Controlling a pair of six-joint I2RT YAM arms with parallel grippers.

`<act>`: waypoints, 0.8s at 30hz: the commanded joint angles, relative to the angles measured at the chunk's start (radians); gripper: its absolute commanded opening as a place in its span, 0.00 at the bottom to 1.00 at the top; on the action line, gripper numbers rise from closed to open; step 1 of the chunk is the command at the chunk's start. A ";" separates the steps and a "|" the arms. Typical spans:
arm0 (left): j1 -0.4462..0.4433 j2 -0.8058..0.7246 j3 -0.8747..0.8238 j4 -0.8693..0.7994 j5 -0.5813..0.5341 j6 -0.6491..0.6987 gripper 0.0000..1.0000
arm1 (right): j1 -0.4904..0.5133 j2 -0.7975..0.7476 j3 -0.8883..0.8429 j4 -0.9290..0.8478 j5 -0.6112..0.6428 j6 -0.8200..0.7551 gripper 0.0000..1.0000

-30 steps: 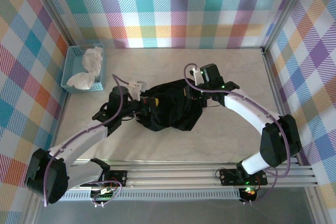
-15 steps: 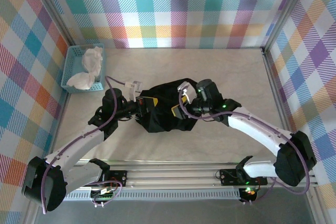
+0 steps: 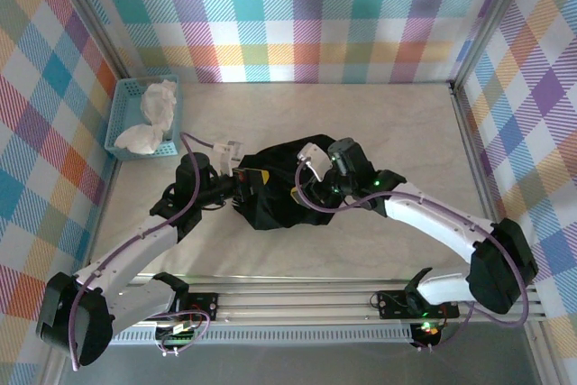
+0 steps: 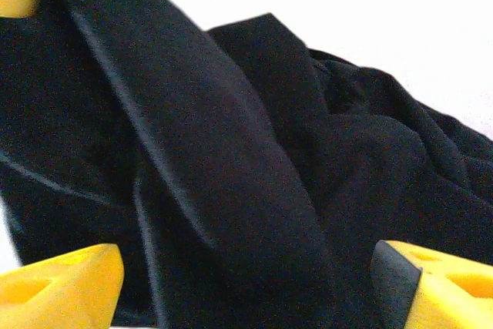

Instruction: Fold the inside-out t-shirt

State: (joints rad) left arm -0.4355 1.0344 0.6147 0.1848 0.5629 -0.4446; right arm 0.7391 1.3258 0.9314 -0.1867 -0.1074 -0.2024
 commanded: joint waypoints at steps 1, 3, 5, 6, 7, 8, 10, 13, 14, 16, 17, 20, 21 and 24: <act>0.012 -0.031 0.037 -0.001 -0.004 0.020 0.00 | 0.018 0.050 0.016 0.003 -0.055 -0.063 0.85; 0.013 -0.035 0.038 -0.004 -0.001 0.020 0.00 | 0.020 0.107 0.036 0.029 -0.042 -0.072 0.88; 0.012 -0.046 0.039 -0.011 -0.002 0.022 0.00 | 0.020 0.169 0.051 0.089 -0.006 -0.073 0.88; 0.011 -0.054 0.038 -0.017 -0.009 0.023 0.00 | 0.018 0.193 0.060 0.116 0.007 -0.070 0.87; 0.012 -0.063 0.033 -0.024 -0.027 0.024 0.00 | 0.010 0.223 0.077 0.139 0.009 -0.062 0.82; 0.012 -0.074 0.030 -0.037 -0.057 0.026 0.00 | -0.006 0.246 0.105 0.133 -0.032 -0.047 0.67; 0.014 -0.090 0.030 -0.080 -0.142 0.031 0.00 | -0.051 0.252 0.136 0.118 -0.190 -0.002 0.38; 0.016 -0.090 0.041 -0.168 -0.324 0.046 0.00 | -0.113 0.203 0.118 0.144 -0.492 0.064 0.09; 0.015 -0.080 0.048 -0.195 -0.404 0.046 0.00 | -0.129 0.189 0.114 0.152 -0.598 0.091 0.02; 0.015 -0.039 0.067 -0.240 -0.556 0.047 0.00 | -0.144 0.167 0.107 0.166 -0.735 0.157 0.00; 0.016 -0.011 0.089 -0.269 -0.613 0.058 0.07 | -0.148 0.157 0.106 0.169 -0.778 0.179 0.00; 0.015 0.081 0.167 -0.371 -0.702 0.093 0.23 | -0.159 0.137 0.100 0.184 -0.821 0.228 0.00; 0.013 0.097 0.179 -0.388 -0.702 0.102 0.26 | -0.164 0.135 0.098 0.196 -0.825 0.244 0.00; -0.014 0.079 0.172 -0.411 -0.685 0.107 0.39 | -0.183 0.148 0.096 0.236 -0.813 0.299 0.00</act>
State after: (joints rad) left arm -0.4335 1.1362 0.7666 -0.1387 -0.0406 -0.3710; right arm 0.5755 1.4815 1.0176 -0.0162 -0.8173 0.0151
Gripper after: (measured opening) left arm 0.372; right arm 0.062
